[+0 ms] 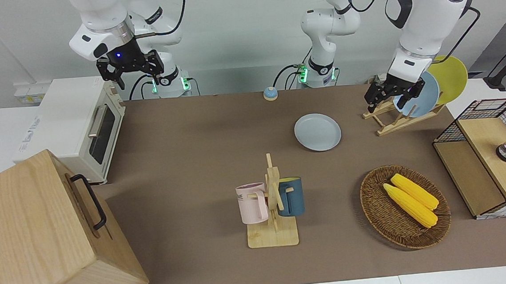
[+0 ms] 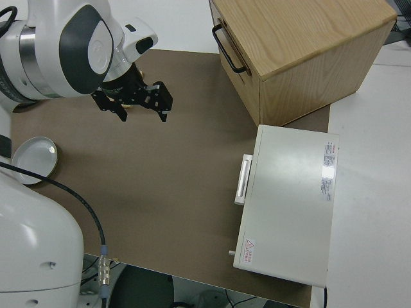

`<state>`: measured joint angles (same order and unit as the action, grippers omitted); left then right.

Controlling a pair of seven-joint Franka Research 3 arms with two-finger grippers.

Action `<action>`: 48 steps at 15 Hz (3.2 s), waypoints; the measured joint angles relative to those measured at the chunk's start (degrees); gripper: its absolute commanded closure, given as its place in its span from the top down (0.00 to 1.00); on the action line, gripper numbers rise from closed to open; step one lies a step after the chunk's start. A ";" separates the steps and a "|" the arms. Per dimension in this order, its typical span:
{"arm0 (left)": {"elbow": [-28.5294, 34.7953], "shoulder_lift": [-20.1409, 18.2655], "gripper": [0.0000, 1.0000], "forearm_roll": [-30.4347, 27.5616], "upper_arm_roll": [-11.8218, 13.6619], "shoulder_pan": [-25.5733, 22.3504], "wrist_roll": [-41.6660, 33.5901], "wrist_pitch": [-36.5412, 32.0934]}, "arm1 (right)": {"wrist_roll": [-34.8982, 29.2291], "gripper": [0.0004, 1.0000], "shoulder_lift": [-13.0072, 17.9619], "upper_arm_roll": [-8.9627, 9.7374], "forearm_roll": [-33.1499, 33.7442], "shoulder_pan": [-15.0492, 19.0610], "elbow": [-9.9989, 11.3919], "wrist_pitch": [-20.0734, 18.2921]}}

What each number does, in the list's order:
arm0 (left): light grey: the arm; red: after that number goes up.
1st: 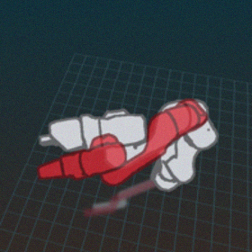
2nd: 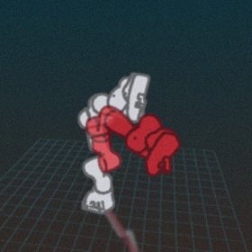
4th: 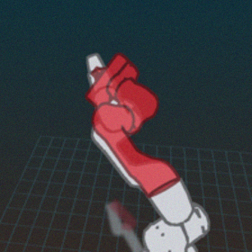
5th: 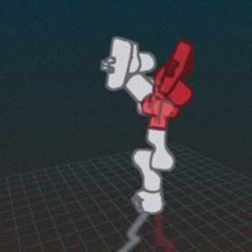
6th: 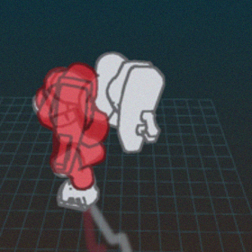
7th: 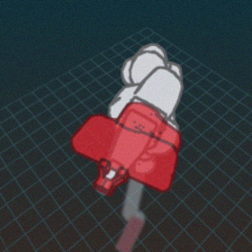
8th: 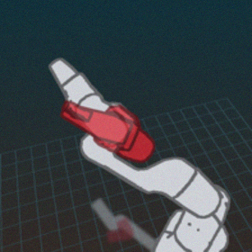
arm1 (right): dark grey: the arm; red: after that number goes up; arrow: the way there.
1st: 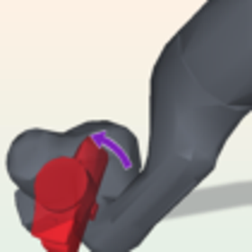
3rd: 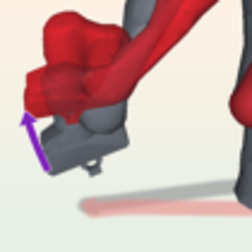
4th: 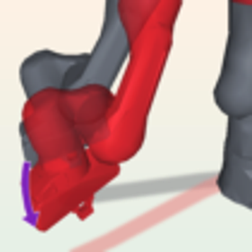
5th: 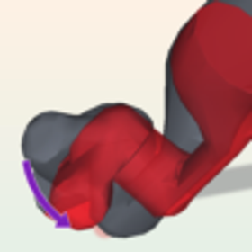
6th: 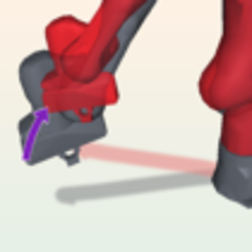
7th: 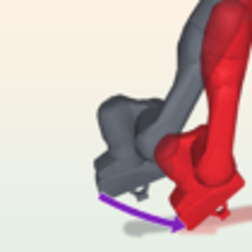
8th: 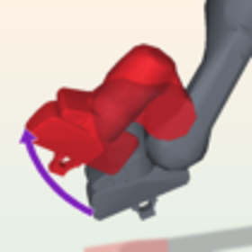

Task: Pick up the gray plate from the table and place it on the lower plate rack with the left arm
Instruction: 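Move the left gripper toward the gray plate on the table, then grasp the rim of the gray plate with the left gripper, then lift the gray plate and carry it toward the wooden plate rack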

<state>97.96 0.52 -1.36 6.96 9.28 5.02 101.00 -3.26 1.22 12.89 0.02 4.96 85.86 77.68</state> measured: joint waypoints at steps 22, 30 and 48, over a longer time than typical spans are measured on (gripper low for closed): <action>23.17 -0.09 0.99 -3.92 -3.45 -0.08 3.49 12.90 | 0.00 0.99 0.00 0.00 0.00 0.00 0.00 0.00; 32.78 -0.31 0.97 -3.92 -3.42 -1.00 3.40 17.81 | 0.00 0.99 0.00 0.00 0.00 0.00 0.00 0.00; 35.73 2.40 0.00 -3.98 -3.58 -1.20 3.45 20.93 | 0.00 0.99 0.00 0.00 0.00 0.00 0.00 0.00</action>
<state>133.69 2.92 -5.33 3.38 8.08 8.47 121.93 -3.26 1.22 12.89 0.02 4.96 85.86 77.68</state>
